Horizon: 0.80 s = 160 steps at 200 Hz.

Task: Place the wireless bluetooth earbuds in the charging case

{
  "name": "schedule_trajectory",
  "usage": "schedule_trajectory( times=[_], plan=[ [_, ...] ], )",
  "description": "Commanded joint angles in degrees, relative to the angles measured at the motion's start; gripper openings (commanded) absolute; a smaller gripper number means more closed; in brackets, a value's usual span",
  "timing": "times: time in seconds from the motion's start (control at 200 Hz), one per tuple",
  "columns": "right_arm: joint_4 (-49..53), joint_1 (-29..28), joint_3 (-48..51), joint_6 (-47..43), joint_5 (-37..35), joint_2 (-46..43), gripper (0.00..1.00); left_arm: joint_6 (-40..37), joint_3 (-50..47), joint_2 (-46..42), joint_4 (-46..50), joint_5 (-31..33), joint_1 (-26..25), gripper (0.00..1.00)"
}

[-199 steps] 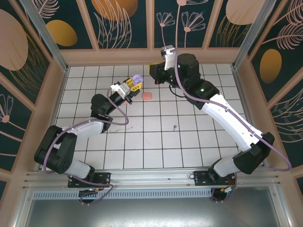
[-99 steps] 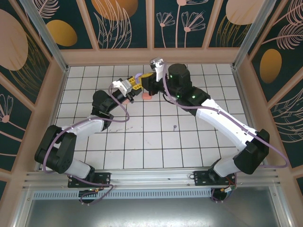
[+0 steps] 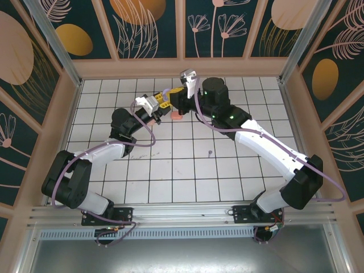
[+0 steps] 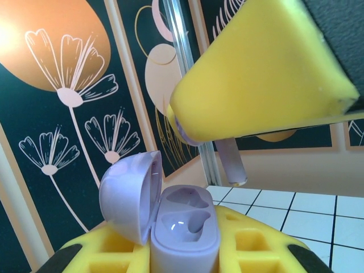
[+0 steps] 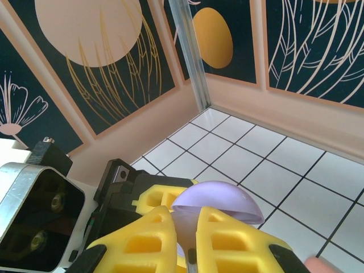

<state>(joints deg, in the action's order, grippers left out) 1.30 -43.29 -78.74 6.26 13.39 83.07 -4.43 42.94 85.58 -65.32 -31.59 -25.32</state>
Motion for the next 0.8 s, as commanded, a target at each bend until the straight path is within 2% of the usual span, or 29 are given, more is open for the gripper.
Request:
schedule_trajectory(
  times=[0.0, 0.796],
  plan=[
    [-2.66, -0.28, -1.41, -0.74, -0.12, 1.10, 0.11, 0.69, 1.32, -0.06, -0.65, -1.44, -0.43, 0.00],
    [-4.11, 0.40, -2.03, 0.06, 0.16, 1.07, 0.10, -0.01, 1.10, -0.94, 0.29, -2.66, -0.43, 0.00]
  ],
)
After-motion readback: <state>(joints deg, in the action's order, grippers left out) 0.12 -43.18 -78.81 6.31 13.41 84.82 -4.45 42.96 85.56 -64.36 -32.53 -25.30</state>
